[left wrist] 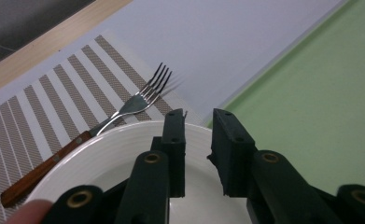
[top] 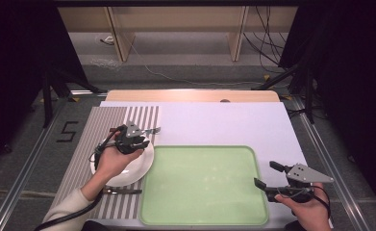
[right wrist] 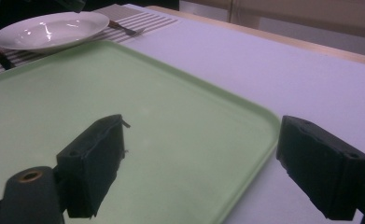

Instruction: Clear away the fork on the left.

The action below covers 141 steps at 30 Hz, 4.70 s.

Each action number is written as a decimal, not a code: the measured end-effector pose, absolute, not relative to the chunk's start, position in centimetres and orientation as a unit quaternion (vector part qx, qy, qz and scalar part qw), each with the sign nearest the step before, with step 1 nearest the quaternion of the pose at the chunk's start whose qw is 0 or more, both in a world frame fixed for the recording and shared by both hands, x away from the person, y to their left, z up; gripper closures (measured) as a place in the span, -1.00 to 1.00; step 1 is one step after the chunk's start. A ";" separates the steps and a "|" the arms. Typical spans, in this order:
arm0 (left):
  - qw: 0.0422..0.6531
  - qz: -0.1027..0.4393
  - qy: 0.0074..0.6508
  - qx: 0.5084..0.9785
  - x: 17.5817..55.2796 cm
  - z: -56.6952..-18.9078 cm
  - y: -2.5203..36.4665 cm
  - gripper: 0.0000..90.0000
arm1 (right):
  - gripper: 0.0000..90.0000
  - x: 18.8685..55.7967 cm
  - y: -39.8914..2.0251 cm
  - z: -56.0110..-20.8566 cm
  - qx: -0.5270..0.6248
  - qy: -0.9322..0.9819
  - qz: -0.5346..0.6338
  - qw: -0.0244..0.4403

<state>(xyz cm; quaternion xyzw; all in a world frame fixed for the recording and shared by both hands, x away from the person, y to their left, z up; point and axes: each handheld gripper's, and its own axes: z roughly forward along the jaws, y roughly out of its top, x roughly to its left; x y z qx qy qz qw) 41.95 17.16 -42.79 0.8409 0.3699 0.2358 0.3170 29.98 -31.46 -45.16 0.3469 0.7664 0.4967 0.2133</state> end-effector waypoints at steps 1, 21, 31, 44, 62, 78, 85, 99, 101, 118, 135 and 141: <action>0.317 0.236 0.370 0.841 41.9 -42.8 17.2 0.73 | -0.64 30.0 -31.5 -45.2 0.347 0.766 0.498 0.213; 0.218 0.258 0.244 0.909 48.7 -43.4 16.1 0.99 | -0.64 30.0 -31.4 -45.2 0.347 0.767 0.497 0.211; 0.173 0.229 0.222 0.932 51.4 -45.0 16.3 0.99 | -0.64 30.0 -31.4 -45.2 0.346 0.768 0.497 0.211; 0.144 0.216 0.223 0.939 52.3 -46.2 15.7 0.99 | -0.64 30.0 -31.4 -45.2 0.346 0.768 0.497 0.210; 0.120 0.207 0.222 0.945 52.8 -46.9 15.6 0.99 | -0.64 30.0 -31.4 -45.2 0.347 0.768 0.497 0.210; 0.097 0.192 0.230 0.949 53.7 -46.6 15.3 0.99 | -0.64 30.1 -31.4 -45.2 0.347 0.767 0.497 0.209; 0.095 0.186 0.238 0.949 54.1 -46.6 15.2 0.99 | -0.64 30.1 -31.4 -45.2 0.346 0.767 0.497 0.209; 0.095 0.190 0.252 0.944 55.2 -46.6 15.2 0.99 | -0.64 30.1 -31.4 -45.2 0.347 0.767 0.499 0.208; 0.095 0.190 0.254 0.944 55.3 -46.6 15.1 0.99 | -0.64 30.1 -31.4 -45.2 0.346 0.767 0.498 0.208; 0.103 0.201 0.274 0.935 56.2 -46.8 15.2 0.99 | -0.64 30.1 -31.4 -45.2 0.346 0.766 0.500 0.208; 0.108 0.204 0.285 0.930 56.8 -46.8 15.4 0.99 | -0.64 30.1 -31.4 -45.2 0.345 0.766 0.500 0.208; 0.115 0.203 0.287 0.929 56.8 -46.6 15.6 0.89 | -0.64 30.1 -31.4 -45.2 0.346 0.766 0.501 0.208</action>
